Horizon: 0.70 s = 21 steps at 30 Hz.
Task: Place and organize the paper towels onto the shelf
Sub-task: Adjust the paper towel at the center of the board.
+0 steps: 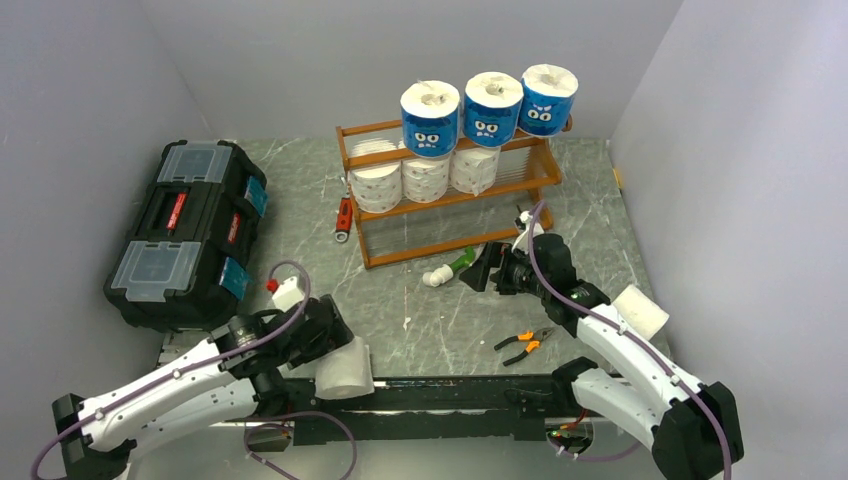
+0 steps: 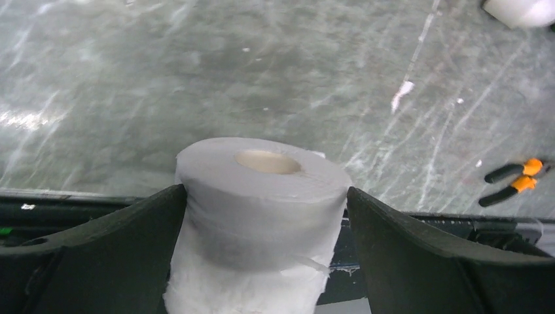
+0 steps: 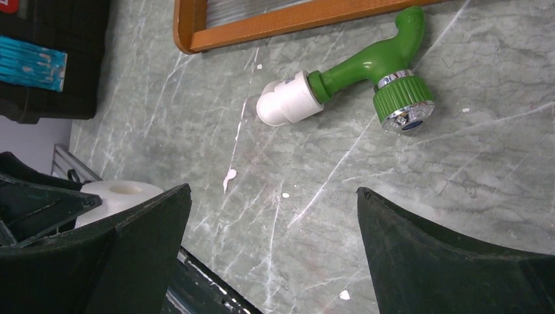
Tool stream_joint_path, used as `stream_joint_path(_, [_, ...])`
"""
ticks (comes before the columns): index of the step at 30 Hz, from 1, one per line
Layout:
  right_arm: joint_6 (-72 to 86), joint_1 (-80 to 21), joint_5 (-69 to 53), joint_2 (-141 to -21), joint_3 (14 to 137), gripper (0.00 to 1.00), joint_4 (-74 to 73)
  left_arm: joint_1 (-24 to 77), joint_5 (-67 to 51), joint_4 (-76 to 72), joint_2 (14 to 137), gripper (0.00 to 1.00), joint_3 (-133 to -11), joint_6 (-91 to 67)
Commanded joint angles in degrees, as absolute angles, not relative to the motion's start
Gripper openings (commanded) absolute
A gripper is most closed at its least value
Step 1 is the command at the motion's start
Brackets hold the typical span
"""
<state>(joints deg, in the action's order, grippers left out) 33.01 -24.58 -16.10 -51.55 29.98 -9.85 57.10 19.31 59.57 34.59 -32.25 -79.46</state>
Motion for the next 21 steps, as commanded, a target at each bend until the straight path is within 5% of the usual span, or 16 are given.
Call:
stream_joint_path(1, [31.14, -24.90, -16.90, -51.86, 33.10, 1.00, -9.38, 55.97, 15.43, 46.14, 37.42, 0.99, -34.85, -66.94])
stream_joint_path(10, [29.63, -24.86, -15.47, -50.58, 34.47, 1.00, -12.26, 54.09, 8.69, 31.89, 51.67, 0.99, -40.84, -52.24])
stream_joint_path(21, [31.17, -25.45, -25.80, -50.76, 32.19, 1.00, -5.22, 52.01, 21.12, 46.34, 48.39, 0.99, -45.94, -52.58])
